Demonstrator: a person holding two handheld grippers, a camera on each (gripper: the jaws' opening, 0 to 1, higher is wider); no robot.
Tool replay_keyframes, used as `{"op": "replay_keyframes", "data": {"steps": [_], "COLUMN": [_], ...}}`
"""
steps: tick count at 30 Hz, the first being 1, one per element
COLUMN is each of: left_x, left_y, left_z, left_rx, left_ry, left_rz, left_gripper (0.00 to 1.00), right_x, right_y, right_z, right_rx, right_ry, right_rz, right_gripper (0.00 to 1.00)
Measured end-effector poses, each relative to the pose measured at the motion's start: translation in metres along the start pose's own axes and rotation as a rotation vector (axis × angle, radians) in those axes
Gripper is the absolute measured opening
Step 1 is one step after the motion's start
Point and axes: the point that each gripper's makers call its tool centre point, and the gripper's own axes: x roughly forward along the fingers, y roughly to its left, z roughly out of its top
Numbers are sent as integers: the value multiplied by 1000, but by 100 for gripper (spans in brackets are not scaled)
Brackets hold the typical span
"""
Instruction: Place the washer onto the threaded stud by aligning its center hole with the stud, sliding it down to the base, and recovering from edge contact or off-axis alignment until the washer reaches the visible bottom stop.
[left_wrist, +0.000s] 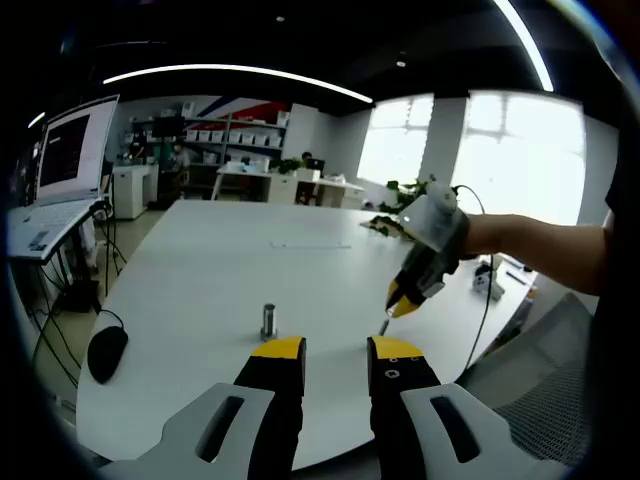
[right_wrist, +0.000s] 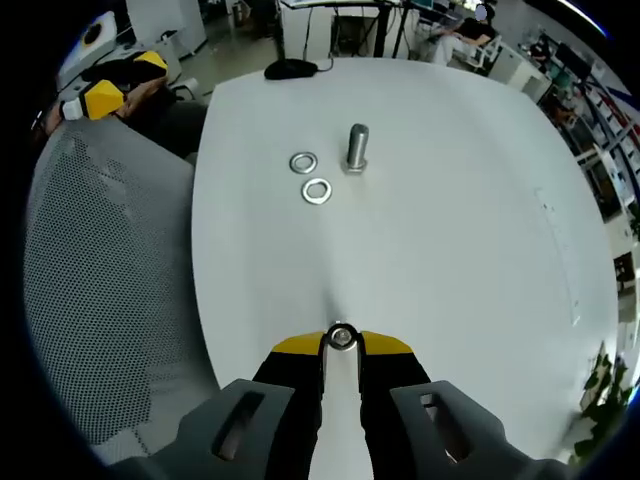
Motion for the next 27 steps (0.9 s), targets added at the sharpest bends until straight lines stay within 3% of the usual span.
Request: {"op": "replay_keyframes", "data": {"steps": [27], "left_x": [1], "left_y": [0], "left_z": [-2], "left_rx": [-2], "left_ry": [4], "left_rz": [-3], "left_gripper": [22], "right_x": [32], "right_y": [1], "right_z": [-18], "right_rx": [4], "right_ry": [70], "right_rz": [30], "right_gripper": [13]}}
